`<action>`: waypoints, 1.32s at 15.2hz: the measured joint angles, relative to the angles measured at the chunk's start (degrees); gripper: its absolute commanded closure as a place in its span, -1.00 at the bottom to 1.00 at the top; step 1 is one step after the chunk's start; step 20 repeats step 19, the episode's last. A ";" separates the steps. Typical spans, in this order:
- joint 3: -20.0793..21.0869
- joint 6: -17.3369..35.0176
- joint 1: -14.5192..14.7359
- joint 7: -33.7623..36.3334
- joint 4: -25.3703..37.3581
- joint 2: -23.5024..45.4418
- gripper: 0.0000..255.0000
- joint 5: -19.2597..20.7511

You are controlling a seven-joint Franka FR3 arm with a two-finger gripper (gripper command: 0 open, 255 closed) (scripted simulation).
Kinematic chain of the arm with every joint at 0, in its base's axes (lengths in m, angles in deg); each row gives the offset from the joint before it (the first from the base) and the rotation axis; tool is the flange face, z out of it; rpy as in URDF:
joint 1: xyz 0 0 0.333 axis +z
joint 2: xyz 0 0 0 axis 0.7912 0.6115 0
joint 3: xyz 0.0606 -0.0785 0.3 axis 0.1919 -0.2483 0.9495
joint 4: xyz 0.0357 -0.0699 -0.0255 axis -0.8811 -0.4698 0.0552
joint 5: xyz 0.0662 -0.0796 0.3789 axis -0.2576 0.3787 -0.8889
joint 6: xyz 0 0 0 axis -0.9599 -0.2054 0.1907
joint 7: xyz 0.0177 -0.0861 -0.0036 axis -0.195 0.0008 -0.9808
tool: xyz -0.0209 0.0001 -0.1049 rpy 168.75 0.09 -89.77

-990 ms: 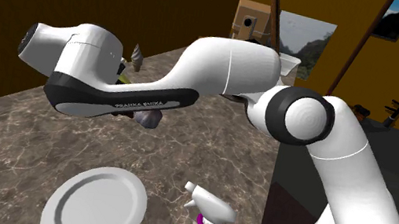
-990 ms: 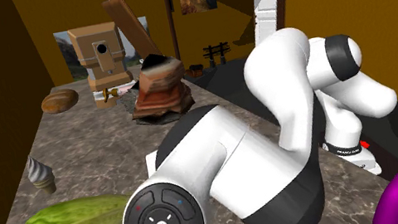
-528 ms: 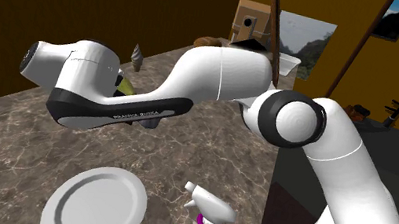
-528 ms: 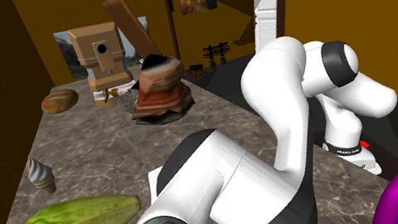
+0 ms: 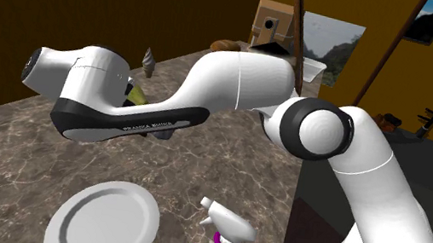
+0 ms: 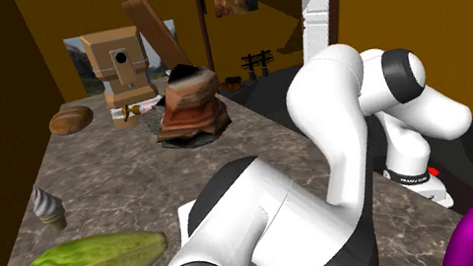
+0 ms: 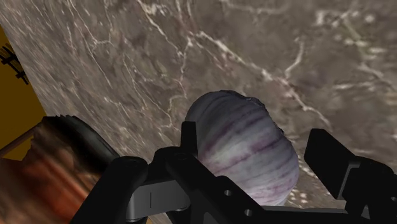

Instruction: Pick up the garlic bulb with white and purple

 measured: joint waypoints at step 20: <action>-1.55 -7.20 4.51 -8.29 11.64 -0.19 1.00 2.60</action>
